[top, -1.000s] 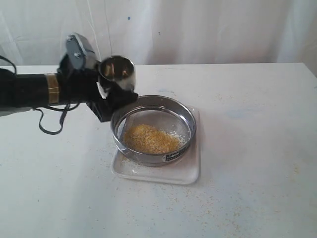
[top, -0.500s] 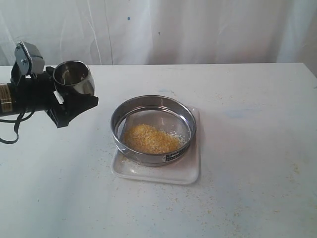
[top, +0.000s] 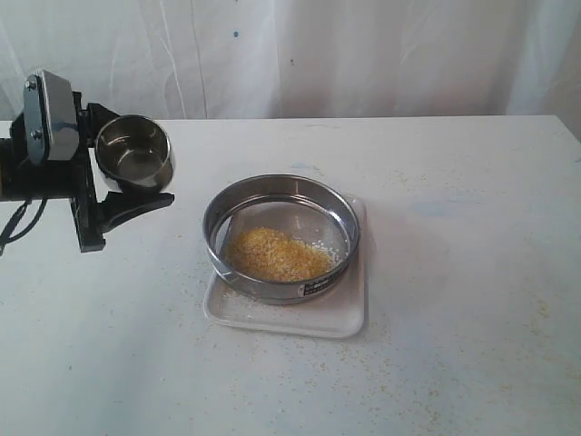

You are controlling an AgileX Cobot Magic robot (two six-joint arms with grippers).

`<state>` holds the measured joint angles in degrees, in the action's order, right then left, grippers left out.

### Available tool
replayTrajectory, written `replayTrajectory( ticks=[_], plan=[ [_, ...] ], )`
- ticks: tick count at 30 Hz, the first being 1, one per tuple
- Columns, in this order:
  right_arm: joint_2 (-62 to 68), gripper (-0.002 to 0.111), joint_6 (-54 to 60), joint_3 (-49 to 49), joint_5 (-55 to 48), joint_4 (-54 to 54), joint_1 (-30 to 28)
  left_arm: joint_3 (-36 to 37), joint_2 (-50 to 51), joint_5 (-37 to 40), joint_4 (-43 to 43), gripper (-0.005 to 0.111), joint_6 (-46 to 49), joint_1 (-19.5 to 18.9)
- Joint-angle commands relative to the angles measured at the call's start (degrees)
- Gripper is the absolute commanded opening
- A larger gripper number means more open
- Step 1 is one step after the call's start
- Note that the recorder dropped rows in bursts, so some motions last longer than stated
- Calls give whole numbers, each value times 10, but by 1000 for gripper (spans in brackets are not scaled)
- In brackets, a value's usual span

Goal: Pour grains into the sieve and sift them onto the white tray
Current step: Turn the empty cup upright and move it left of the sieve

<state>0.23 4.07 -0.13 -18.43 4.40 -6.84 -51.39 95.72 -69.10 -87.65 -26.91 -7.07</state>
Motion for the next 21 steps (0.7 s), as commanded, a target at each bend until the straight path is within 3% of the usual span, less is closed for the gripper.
replayTrajectory(
  ticks=[1,5,7,14,17,21],
  plan=[
    [-2,0,1,1,5,1,2,1,0,79,27,0,-98,-2],
    [-2,0,1,1,5,1,2,1,30,202,77,0,-106,-3],
    [-2,0,1,1,5,1,2,1,53,223,119,0,-99,-3],
    [-2,0,1,1,5,1,2,1,149,146,373,0,-13,-3],
    [-2,0,1,1,5,1,2,1,180,116,429,0,22,-3],
    [-2,0,1,1,5,1,2,0,210,101,434,0,63,-3]
  ],
)
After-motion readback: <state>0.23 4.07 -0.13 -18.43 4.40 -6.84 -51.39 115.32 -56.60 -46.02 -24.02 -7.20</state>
